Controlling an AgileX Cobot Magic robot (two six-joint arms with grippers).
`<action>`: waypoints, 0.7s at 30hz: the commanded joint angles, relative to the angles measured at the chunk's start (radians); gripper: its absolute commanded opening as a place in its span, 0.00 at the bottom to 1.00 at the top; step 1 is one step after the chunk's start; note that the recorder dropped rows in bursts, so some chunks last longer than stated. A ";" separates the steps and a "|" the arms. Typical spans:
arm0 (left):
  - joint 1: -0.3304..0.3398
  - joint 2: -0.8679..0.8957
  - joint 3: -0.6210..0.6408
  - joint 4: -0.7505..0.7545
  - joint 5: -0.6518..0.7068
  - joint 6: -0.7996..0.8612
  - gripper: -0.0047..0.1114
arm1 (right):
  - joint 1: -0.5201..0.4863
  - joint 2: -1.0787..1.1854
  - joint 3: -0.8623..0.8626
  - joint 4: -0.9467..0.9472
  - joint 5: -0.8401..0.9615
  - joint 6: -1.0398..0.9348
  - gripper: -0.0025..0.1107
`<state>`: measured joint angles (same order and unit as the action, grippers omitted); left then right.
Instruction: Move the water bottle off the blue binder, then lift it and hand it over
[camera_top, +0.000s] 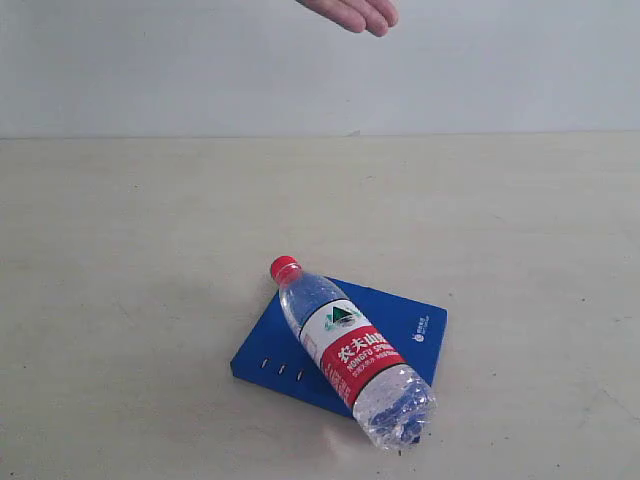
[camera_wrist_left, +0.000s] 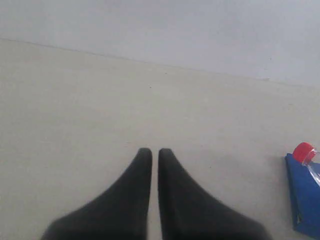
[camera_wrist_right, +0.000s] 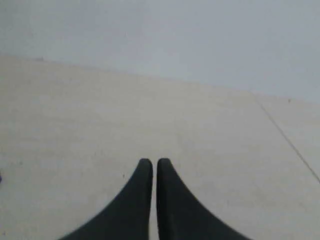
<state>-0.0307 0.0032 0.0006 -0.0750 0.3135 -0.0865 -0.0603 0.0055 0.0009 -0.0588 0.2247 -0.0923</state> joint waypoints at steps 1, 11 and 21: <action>-0.001 -0.003 -0.001 -0.012 -0.006 0.002 0.08 | 0.000 -0.005 -0.001 0.126 -0.239 0.148 0.03; -0.001 -0.003 -0.001 -0.012 -0.006 0.002 0.08 | 0.000 -0.005 -0.001 0.379 -0.374 0.529 0.03; -0.001 -0.003 -0.001 -0.012 -0.006 0.002 0.08 | 0.000 -0.005 -0.001 0.389 -0.364 0.911 0.03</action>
<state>-0.0307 0.0032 0.0006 -0.0750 0.3135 -0.0865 -0.0603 0.0055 0.0009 0.3312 -0.1404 0.7470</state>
